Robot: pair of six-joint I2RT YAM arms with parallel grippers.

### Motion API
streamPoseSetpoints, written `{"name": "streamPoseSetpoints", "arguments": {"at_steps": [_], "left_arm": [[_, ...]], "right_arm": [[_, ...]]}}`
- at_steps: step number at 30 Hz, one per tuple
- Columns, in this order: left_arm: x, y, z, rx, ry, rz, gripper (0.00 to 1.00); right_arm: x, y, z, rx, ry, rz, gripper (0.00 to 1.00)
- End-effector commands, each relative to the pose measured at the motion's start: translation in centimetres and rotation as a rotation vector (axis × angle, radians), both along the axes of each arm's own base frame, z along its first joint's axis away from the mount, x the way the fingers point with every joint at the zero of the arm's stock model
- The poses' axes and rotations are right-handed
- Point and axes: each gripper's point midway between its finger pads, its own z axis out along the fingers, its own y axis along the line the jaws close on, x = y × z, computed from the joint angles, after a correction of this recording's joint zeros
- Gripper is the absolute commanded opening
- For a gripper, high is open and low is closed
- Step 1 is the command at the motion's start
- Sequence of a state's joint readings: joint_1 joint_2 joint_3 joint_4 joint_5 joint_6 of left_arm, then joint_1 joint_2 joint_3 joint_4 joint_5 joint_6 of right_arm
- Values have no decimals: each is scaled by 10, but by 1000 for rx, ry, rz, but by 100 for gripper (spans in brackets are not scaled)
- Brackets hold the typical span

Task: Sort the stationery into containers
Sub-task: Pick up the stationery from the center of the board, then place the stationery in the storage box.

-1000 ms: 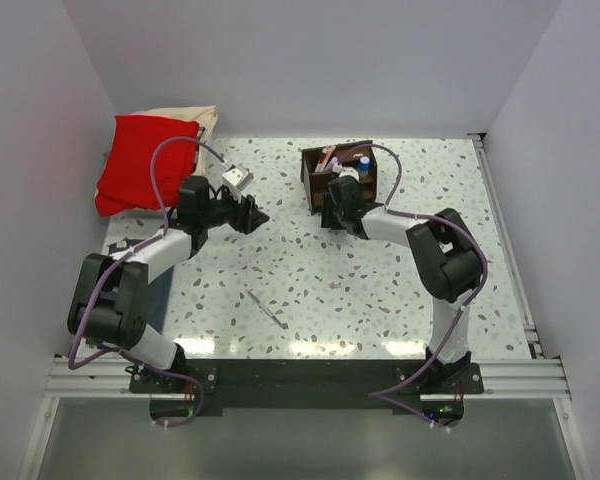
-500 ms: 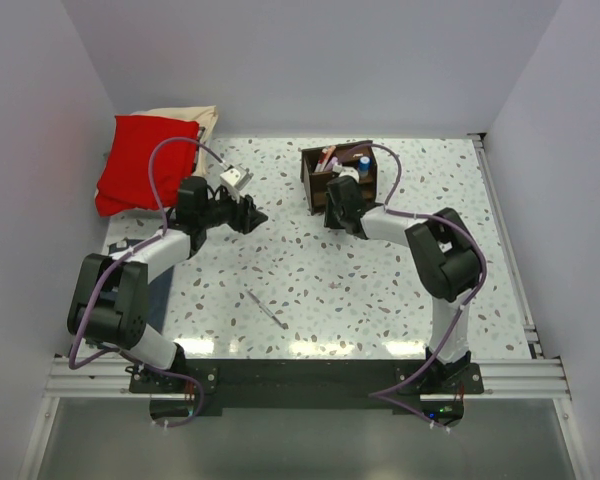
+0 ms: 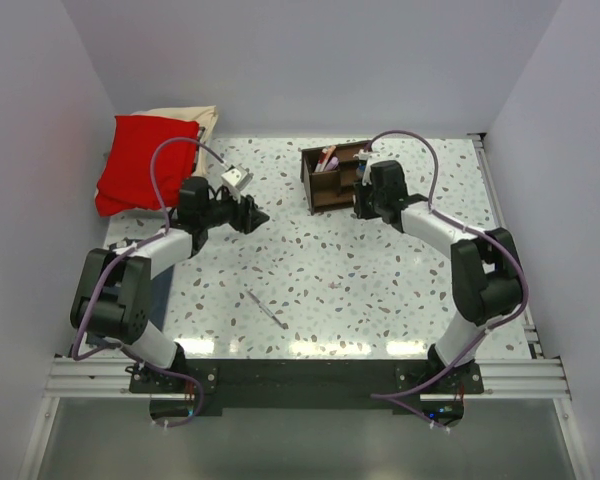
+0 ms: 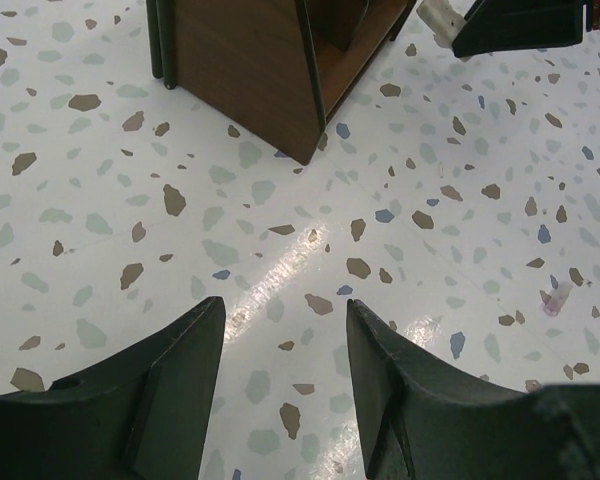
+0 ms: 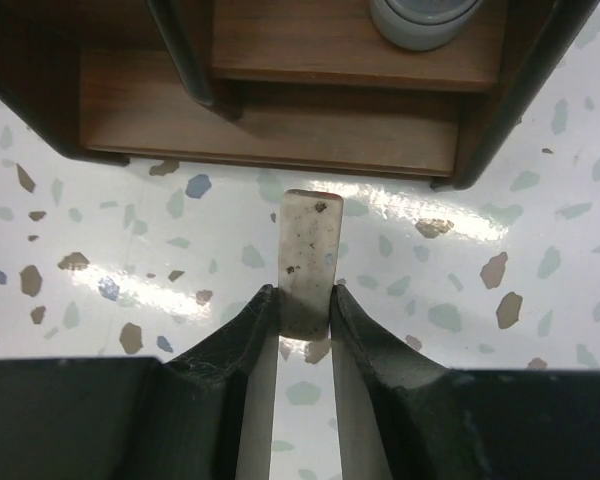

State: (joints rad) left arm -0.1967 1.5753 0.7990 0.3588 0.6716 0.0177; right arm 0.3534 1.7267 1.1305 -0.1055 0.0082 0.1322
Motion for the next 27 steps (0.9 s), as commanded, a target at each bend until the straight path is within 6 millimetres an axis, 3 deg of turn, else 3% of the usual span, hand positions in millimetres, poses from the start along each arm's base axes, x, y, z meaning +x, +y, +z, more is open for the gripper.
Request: {"name": "streamPoseSetpoints", "arguments": {"at_steps": [1, 18, 27], "left_arm": [[14, -2, 20, -31, -74, -11, 57], [11, -1, 14, -28, -56, -6, 57], [12, -2, 12, -44, -38, 0, 57]], "right_arm": [[10, 7, 9, -24, -33, 98, 0], [69, -5, 16, -17, -100, 7, 0], [75, -6, 9, -6, -100, -14, 3]]}}
